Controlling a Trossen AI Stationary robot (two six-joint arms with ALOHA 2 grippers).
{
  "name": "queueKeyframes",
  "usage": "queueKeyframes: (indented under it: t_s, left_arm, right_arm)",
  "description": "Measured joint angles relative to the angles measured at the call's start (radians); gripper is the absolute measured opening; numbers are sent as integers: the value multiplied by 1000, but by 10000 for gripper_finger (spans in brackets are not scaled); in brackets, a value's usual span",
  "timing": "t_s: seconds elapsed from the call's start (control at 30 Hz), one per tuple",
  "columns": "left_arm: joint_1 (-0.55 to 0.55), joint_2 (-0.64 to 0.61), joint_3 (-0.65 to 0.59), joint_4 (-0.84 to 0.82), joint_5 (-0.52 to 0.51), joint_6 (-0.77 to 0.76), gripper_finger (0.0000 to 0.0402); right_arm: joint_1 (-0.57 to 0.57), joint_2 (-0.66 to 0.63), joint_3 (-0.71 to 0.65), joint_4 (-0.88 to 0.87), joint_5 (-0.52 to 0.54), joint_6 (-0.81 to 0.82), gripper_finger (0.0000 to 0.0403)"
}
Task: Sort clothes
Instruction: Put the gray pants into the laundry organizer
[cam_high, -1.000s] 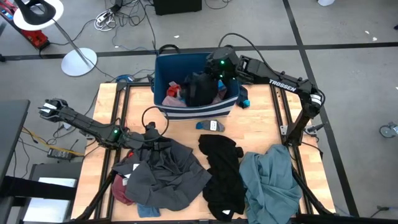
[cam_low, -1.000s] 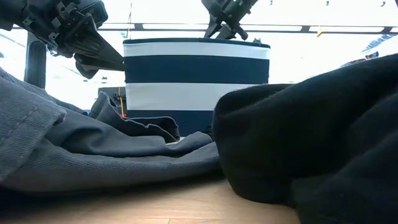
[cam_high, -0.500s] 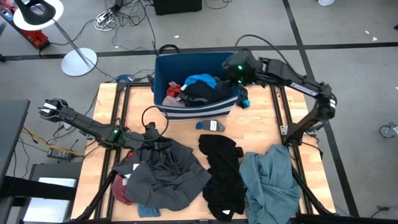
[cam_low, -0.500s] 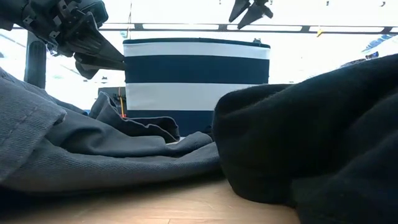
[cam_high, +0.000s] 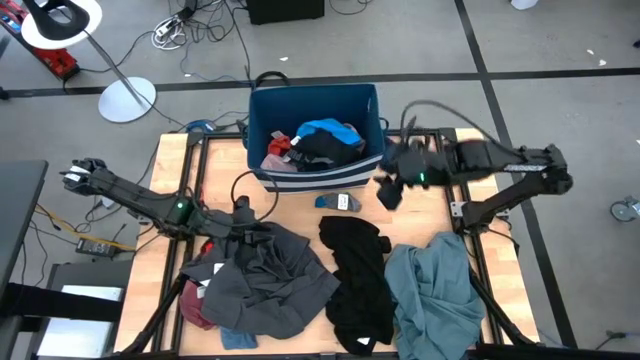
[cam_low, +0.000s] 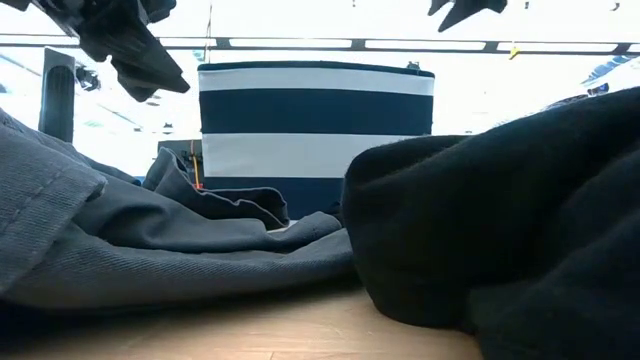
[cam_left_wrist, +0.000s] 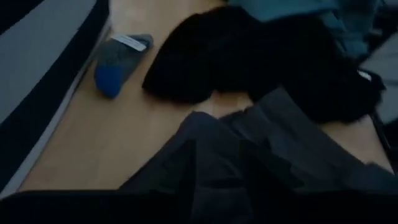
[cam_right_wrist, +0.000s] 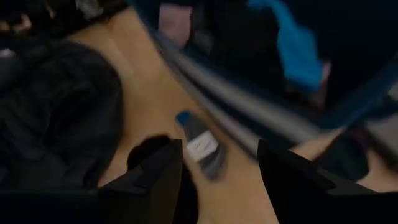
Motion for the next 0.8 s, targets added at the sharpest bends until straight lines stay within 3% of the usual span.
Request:
queueKeyframes:
  t_s: [0.33,0.47,0.67,0.8]
  left_arm:
    - [-1,5,76,-112,72,107,128]
    - [-13,48,99,-116,72,105,128]
    - [-48,203,185,-153,55,166,128]
    - [-47,313,267,-247,53,209,128]
  right_arm:
    - [262,-105,-376,243,137,317,208]
    - [347,-104,-501,457,160,293,208]
    - [471,-93,-707,919,304,210,208]
    - [517,-60,-774,1085,333,198,208]
